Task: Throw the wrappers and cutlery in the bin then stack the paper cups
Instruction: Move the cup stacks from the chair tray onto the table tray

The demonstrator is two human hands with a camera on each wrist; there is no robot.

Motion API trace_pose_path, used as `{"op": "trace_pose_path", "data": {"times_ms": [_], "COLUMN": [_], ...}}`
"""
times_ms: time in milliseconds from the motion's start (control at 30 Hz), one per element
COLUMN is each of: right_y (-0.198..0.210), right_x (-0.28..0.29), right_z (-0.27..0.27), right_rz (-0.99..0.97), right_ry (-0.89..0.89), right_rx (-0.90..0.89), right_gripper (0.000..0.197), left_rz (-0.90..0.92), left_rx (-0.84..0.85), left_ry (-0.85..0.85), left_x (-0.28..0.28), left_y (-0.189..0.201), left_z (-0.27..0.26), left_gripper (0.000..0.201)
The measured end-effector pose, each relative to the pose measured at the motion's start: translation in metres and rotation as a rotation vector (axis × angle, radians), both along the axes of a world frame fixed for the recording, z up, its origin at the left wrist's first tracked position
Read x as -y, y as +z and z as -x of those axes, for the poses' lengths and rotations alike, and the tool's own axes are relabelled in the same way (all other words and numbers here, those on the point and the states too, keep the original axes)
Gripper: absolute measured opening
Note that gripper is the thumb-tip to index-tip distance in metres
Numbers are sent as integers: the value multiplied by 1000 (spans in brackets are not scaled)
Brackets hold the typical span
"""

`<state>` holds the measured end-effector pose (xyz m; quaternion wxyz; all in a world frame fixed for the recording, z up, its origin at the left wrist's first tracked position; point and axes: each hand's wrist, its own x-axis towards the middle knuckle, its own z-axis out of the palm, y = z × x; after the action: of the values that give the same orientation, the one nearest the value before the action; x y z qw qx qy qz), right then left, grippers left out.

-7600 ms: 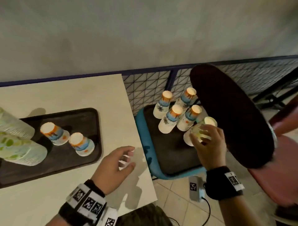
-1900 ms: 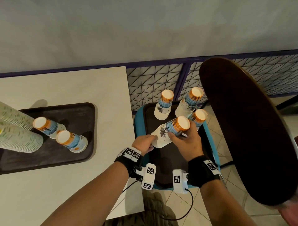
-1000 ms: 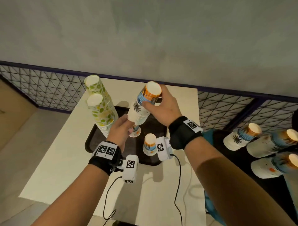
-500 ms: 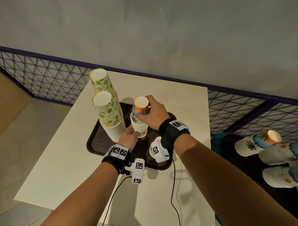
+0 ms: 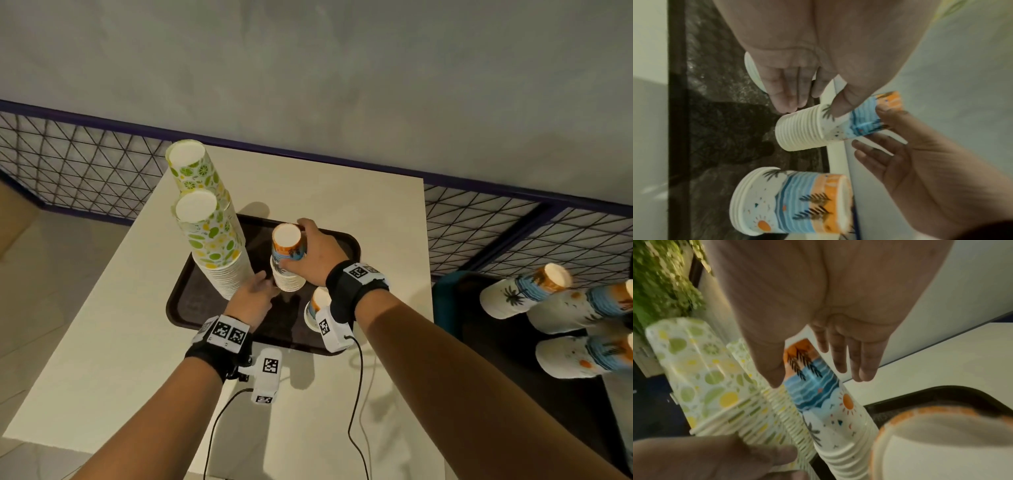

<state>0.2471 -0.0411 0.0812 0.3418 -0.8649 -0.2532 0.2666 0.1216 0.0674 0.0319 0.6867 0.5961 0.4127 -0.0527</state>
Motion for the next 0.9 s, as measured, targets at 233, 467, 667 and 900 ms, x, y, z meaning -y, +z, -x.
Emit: {"op": "trace_pose_path", "data": {"times_ms": [233, 467, 667, 900], "right_y": [46, 61, 42, -1], "right_x": [88, 250, 365, 405], "right_z": [21, 26, -26, -96], "right_rz": [-333, -386, 35, 297], "right_ry": [-270, -601, -751, -544], "right_rx": [46, 426, 506, 321], "right_gripper": [69, 39, 65, 74], "left_rz": [-388, -330, -317, -300], "left_rx": [299, 547, 525, 297], "left_ry": [-76, -327, -524, -683], "left_x": [42, 133, 224, 303], "left_y": [73, 124, 100, 40], "left_z": [49, 39, -15, -69], "left_gripper": [37, 36, 40, 36]}}
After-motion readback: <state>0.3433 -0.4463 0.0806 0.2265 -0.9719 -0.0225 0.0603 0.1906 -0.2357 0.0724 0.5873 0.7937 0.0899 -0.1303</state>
